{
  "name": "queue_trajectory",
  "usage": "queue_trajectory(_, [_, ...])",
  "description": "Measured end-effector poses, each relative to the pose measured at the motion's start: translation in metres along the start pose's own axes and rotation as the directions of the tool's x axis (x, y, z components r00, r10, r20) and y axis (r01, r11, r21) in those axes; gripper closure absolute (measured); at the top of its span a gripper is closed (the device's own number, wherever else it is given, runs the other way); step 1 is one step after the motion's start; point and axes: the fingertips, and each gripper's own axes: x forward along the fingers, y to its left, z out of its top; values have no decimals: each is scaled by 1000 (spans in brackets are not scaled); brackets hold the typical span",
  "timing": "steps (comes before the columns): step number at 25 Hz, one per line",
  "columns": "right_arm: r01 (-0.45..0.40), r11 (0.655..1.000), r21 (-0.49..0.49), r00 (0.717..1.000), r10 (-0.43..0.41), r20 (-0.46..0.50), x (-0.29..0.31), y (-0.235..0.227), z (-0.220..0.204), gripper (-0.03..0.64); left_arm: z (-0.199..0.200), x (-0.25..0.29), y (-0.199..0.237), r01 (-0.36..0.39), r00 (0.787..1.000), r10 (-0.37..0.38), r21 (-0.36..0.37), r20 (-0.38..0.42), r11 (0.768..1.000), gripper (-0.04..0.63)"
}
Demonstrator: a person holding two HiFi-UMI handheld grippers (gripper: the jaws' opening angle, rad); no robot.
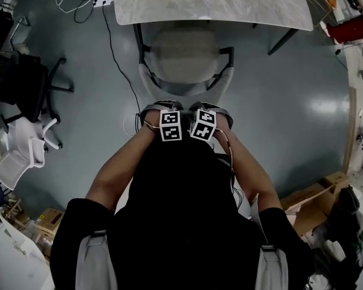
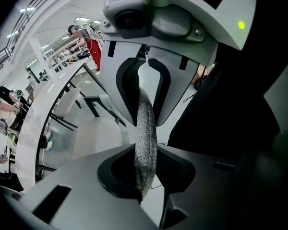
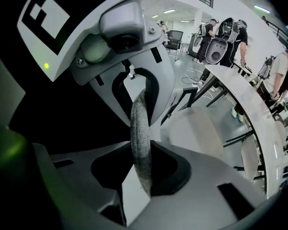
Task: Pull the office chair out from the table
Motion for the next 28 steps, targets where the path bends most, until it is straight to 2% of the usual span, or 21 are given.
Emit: queue_trajectory(28, [14, 997, 70, 1000, -13, -10, 5, 94, 2, 520, -11, -6, -94, 35, 999, -35, 44, 7, 998, 517])
